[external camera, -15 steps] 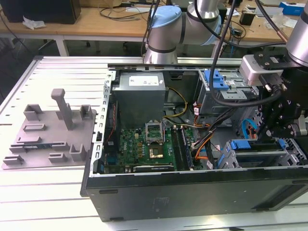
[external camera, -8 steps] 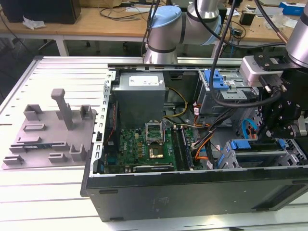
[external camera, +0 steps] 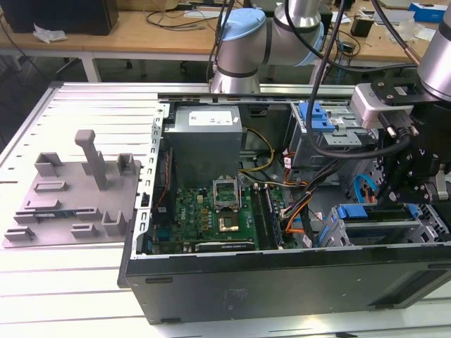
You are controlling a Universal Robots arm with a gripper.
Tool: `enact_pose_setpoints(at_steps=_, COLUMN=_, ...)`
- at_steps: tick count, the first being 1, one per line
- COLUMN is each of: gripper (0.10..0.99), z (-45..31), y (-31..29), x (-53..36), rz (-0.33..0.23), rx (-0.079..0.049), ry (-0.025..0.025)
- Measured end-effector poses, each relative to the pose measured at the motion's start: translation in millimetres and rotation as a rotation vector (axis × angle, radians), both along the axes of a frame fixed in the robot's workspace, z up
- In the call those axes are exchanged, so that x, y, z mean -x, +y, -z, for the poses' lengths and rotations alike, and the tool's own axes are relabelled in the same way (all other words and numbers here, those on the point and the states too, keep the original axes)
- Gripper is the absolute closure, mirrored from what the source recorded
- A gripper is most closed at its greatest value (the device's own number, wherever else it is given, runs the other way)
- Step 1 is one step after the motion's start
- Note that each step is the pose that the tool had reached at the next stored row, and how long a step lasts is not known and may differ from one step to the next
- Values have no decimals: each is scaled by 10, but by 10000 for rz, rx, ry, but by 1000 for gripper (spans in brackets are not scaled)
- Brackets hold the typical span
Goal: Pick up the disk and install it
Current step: 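Insert the second disk wire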
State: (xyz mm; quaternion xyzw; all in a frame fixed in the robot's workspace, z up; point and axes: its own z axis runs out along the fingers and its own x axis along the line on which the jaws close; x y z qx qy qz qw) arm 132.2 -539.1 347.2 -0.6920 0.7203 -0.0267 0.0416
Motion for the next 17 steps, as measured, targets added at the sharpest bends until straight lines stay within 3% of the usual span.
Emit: enact_pose_setpoints(at_steps=17, gripper=922, z=48, y=0, x=0, rz=0, rx=0, ry=0)
